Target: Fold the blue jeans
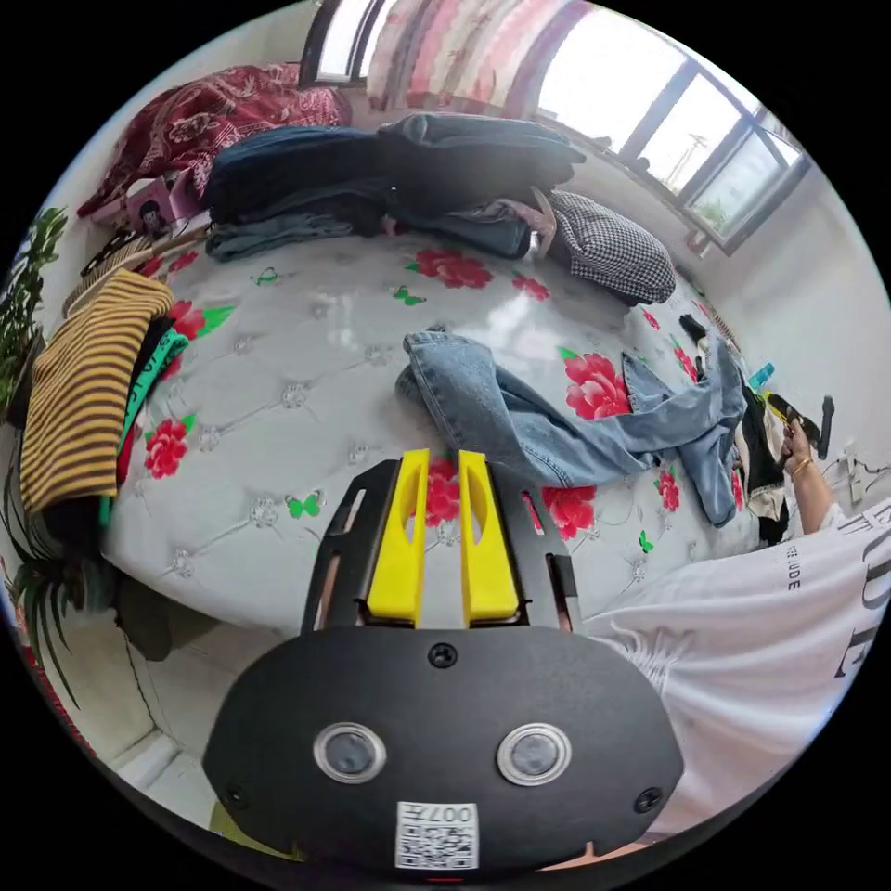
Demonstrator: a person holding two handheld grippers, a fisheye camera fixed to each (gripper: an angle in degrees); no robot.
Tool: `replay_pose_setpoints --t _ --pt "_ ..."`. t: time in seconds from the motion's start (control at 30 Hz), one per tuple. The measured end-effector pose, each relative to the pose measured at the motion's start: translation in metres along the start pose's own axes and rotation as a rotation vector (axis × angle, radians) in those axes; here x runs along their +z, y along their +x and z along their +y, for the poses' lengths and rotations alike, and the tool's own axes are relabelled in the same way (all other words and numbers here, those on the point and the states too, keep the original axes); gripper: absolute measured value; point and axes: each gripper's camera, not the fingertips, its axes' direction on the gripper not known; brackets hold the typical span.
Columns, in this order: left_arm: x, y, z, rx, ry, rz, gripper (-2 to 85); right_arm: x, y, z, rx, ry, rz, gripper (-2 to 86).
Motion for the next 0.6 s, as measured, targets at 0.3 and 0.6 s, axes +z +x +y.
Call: replay_pose_setpoints --t 0.3,0.6 --pt "0.007 -0.057 -0.022 -0.069 0.012 0.156 10.8 0.057 -0.119 0.087 -0.147 -0.297 -0.322 5.0" --pt "0.11 -0.058 -0.156 -0.058 -0.261 0.29 5.8 0.049 -0.187 0.075 -0.235 -0.316 -0.407 6.3"
